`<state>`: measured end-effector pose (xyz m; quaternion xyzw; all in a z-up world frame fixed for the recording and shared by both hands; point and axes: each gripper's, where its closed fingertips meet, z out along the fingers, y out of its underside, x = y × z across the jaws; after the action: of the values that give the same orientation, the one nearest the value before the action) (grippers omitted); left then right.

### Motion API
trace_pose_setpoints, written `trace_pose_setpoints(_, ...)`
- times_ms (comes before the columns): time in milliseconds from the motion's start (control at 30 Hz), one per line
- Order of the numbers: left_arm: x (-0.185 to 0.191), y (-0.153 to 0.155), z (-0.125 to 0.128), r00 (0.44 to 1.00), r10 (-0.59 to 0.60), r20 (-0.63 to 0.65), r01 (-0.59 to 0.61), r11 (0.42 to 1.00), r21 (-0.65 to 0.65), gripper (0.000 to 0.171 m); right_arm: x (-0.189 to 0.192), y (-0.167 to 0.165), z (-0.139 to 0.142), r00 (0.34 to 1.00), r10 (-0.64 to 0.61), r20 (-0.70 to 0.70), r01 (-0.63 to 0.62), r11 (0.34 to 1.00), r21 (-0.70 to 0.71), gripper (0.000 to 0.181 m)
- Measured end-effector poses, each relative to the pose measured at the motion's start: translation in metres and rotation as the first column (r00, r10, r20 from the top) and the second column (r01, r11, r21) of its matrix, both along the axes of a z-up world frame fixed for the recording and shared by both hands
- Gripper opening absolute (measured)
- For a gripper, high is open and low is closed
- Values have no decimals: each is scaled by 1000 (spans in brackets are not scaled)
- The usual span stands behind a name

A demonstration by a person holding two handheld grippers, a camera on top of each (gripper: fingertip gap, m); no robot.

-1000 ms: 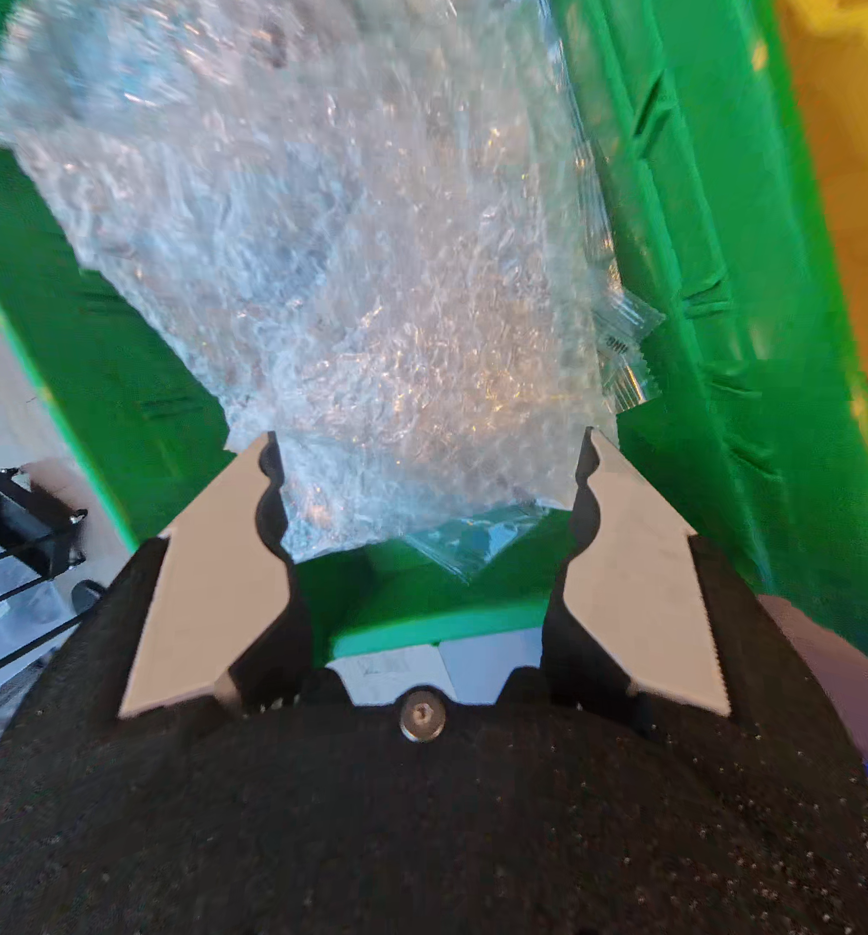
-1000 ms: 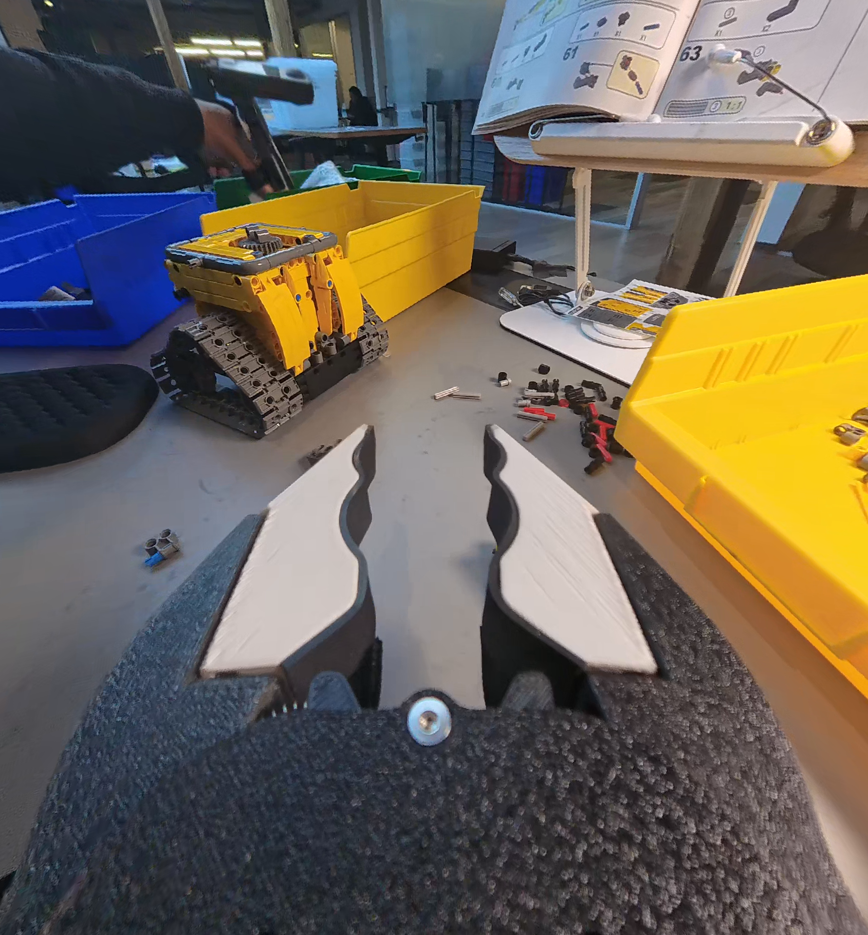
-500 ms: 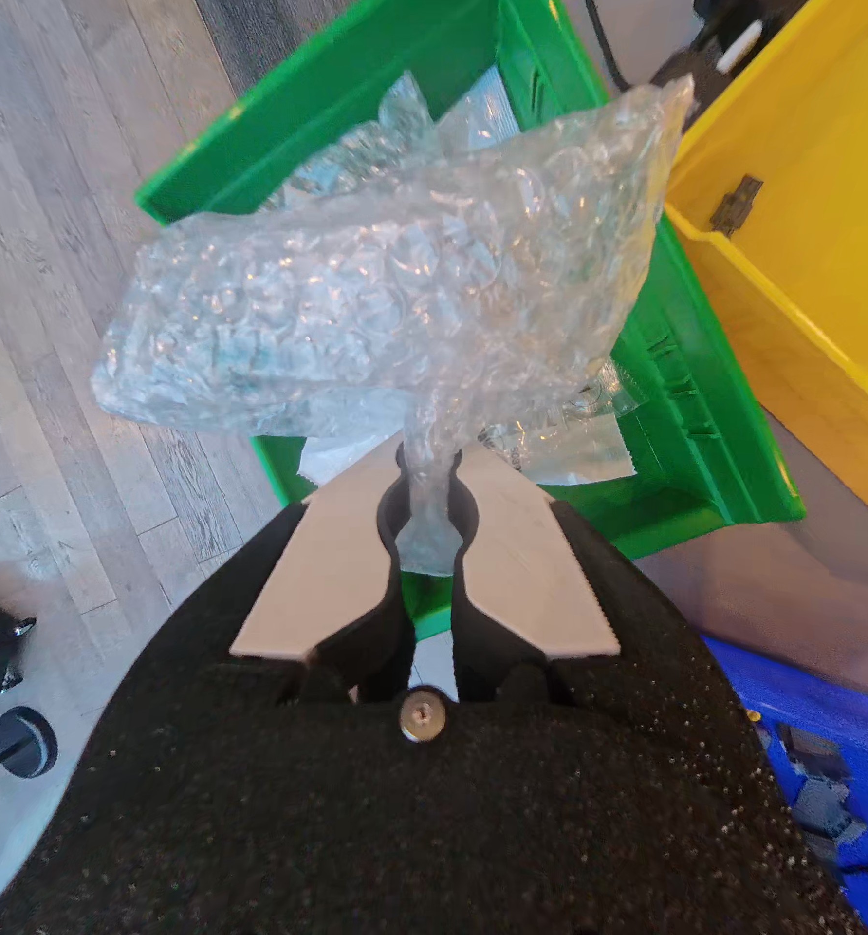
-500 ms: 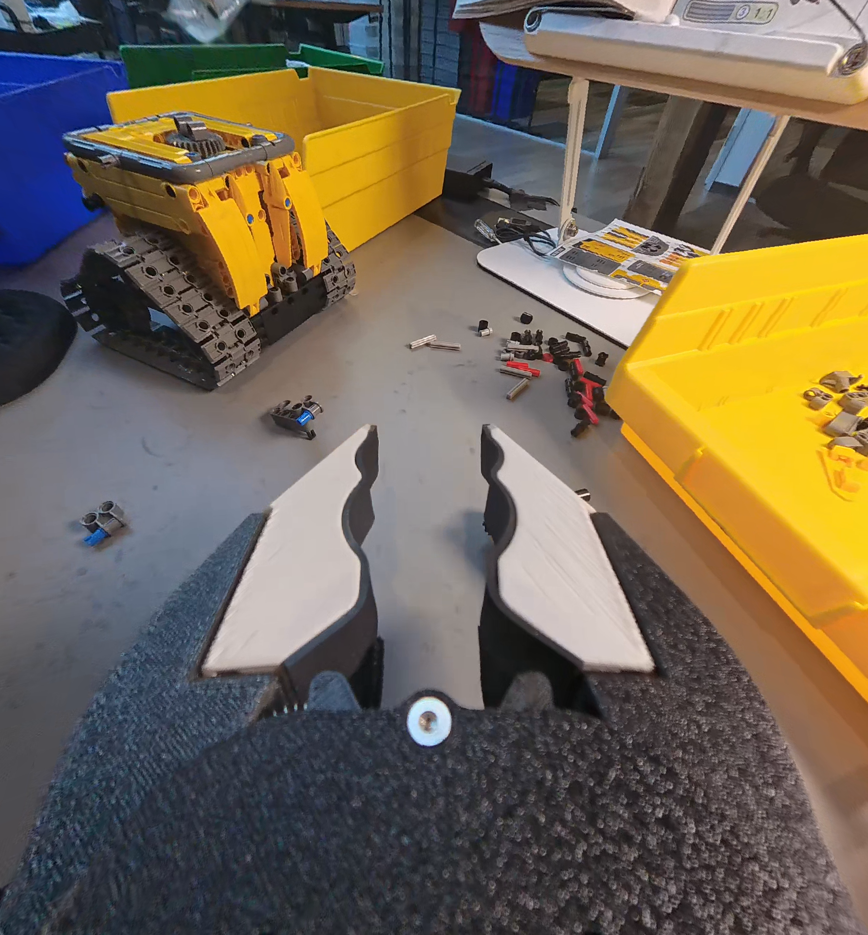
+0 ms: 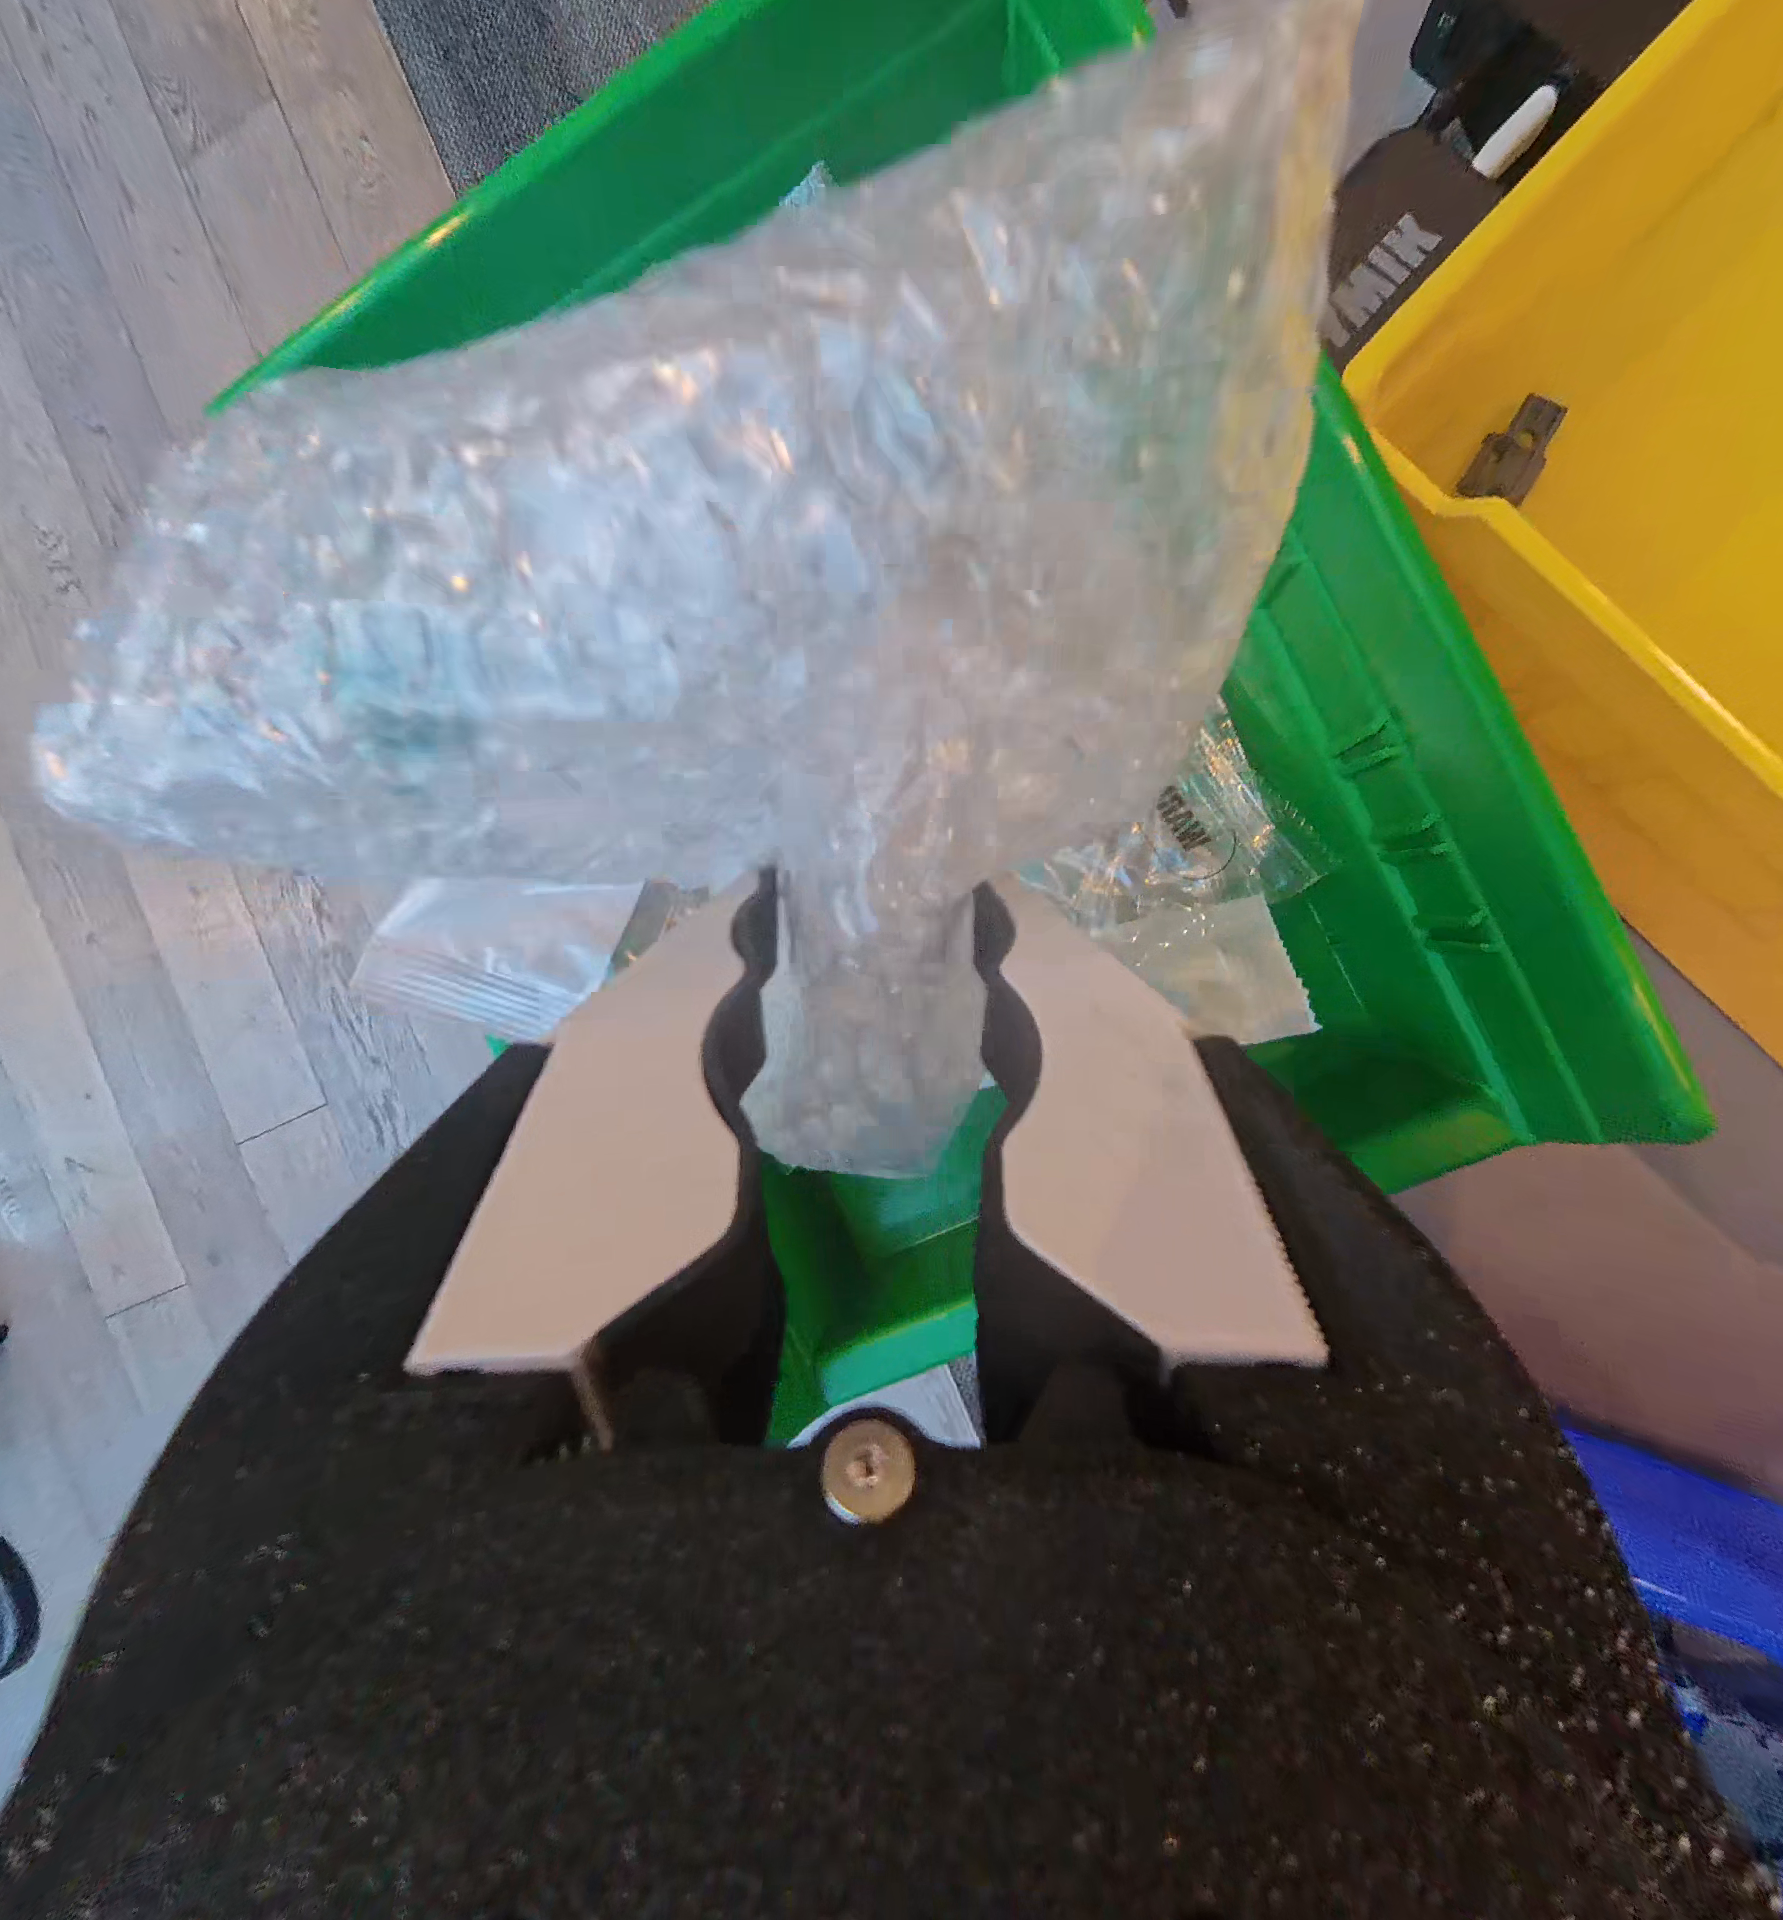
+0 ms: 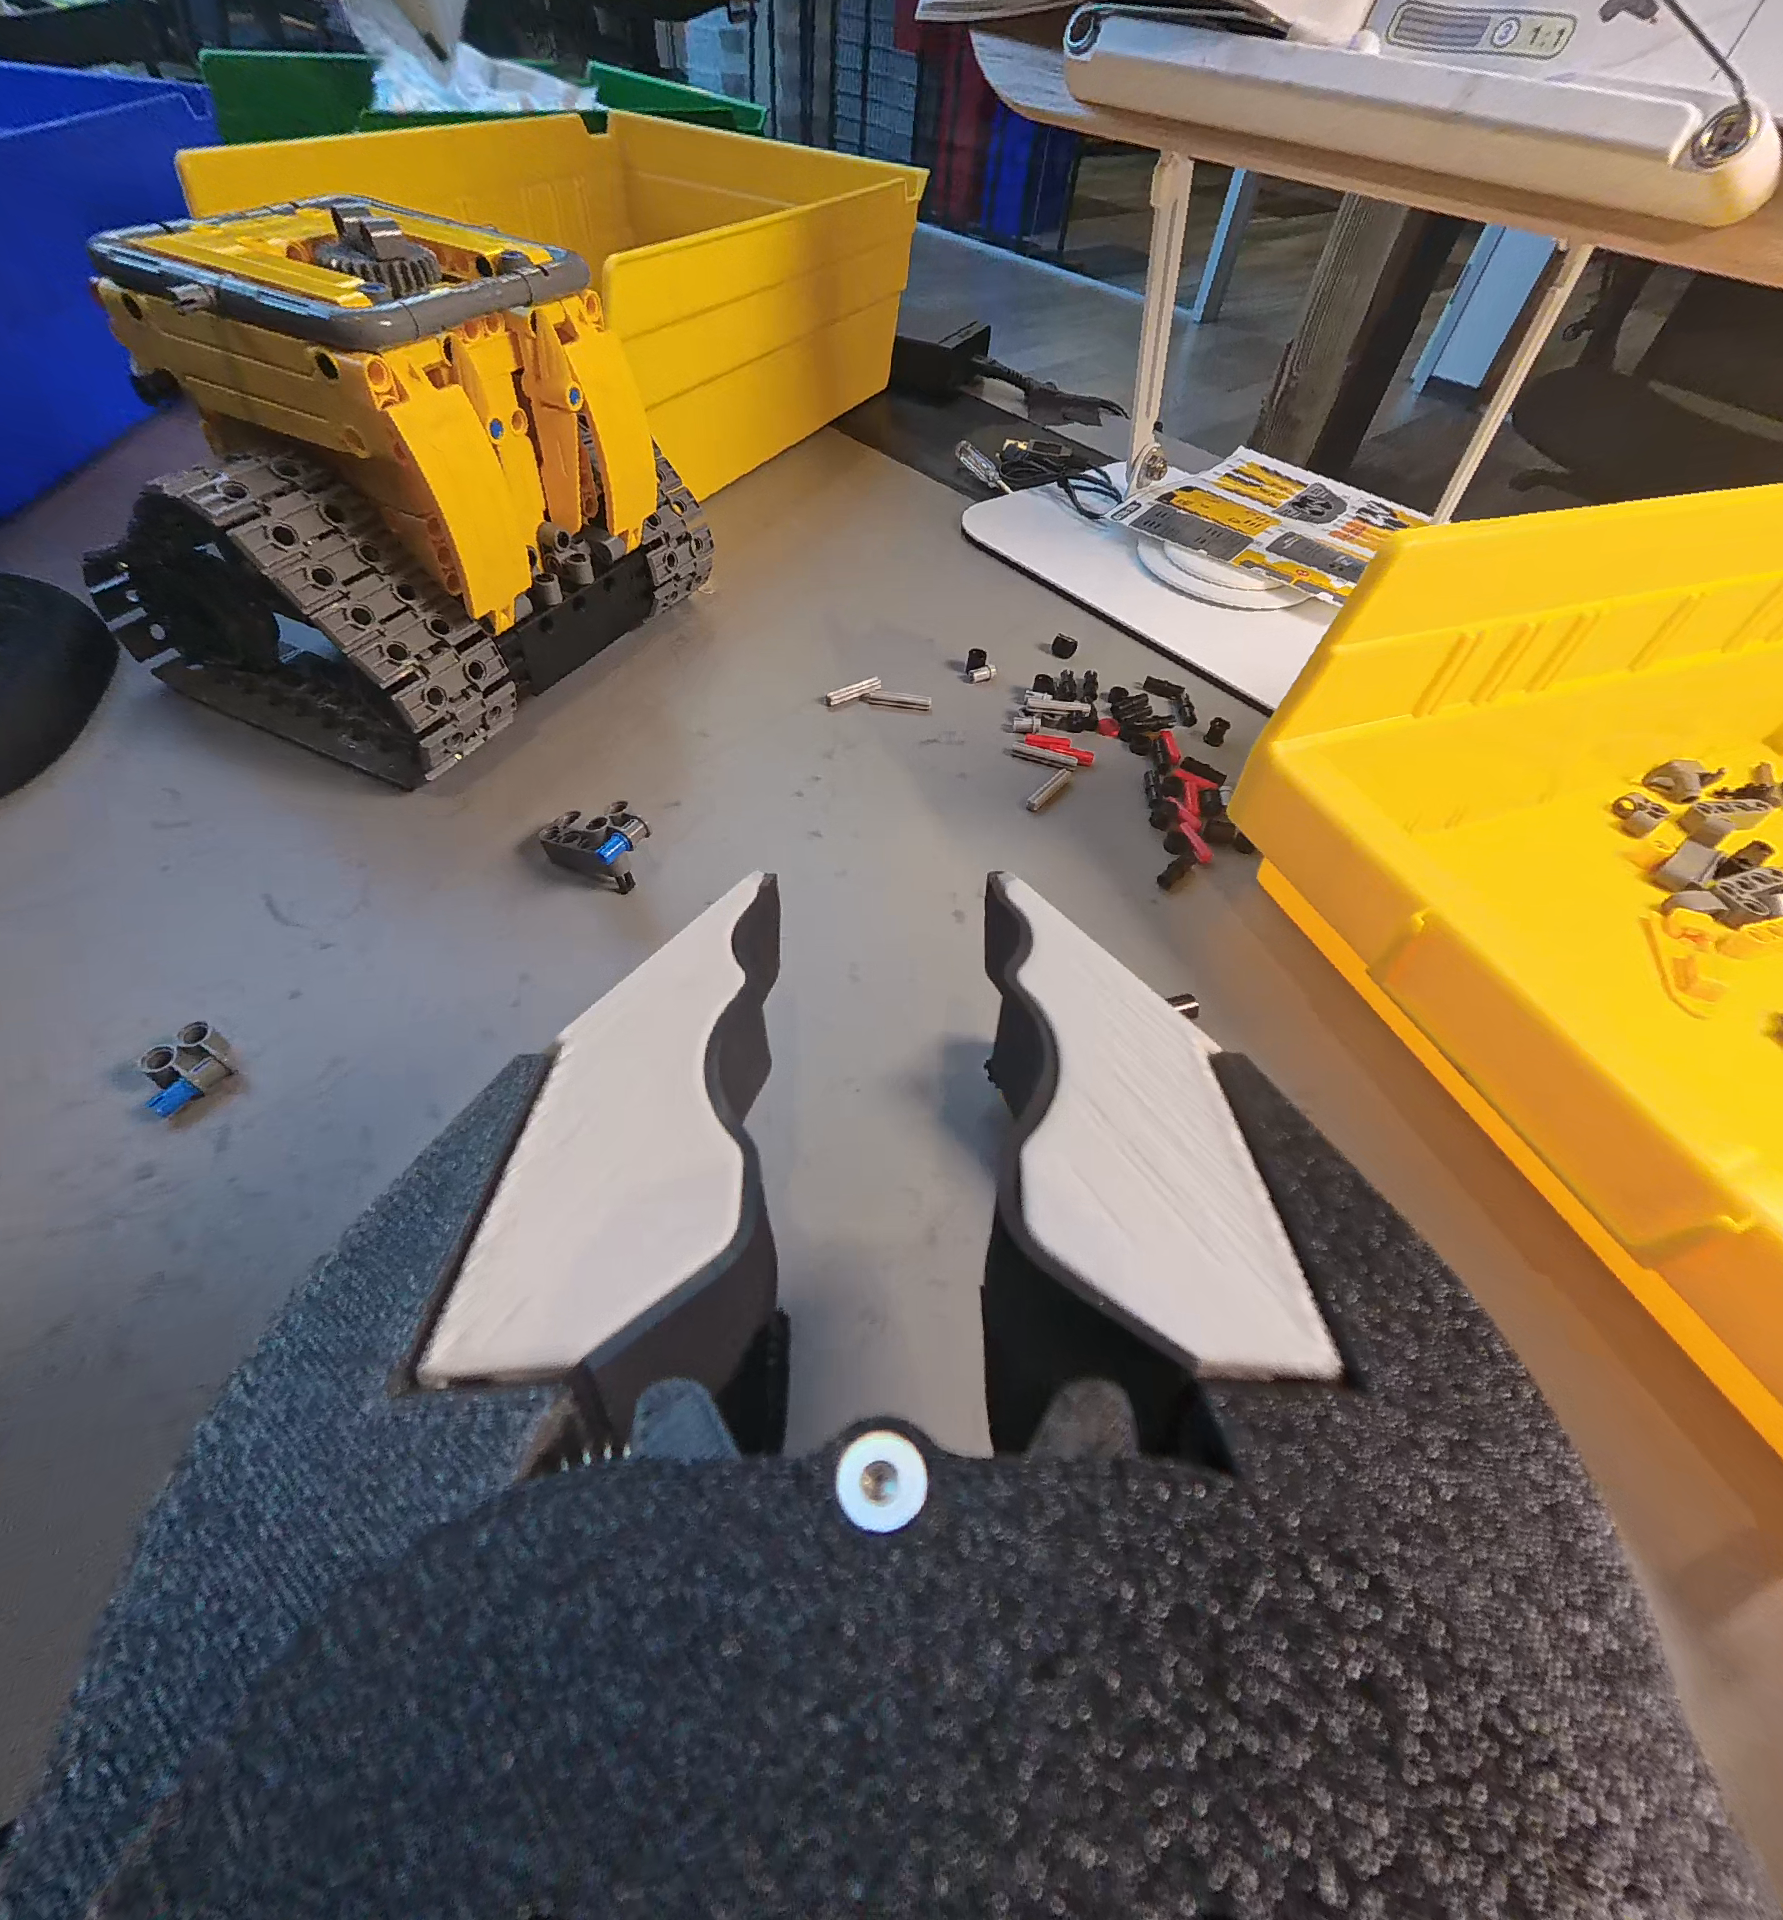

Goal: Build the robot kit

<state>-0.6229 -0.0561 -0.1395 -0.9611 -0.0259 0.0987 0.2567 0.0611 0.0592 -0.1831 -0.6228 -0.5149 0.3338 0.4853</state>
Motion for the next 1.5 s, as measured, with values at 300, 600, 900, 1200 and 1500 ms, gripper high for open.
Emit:
trace_pose_setpoints(300,16,-7,26,1000,-20,19,19,997,74,73,0,-1,2,1000,8,-14,-8,1000,3,40)
trace_pose_setpoints(600,41,-18,38,998,-22,65,15,995,97,82,4,-8,14,996,35,-77,-32,999,39,40)
trace_pose_setpoints(900,136,7,160,990,-122,-77,144,830,538,81,21,5,43,971,-57,-234,73,995,61,48)
trace_pose_setpoints(1200,369,-31,189,929,-355,-108,309,577,756,82,60,6,99,904,-183,-387,251,959,131,54)
trace_pose_setpoints(1500,488,-67,37,970,-242,12,145,622,770,87,65,-12,96,927,-138,-349,212,960,183,54)
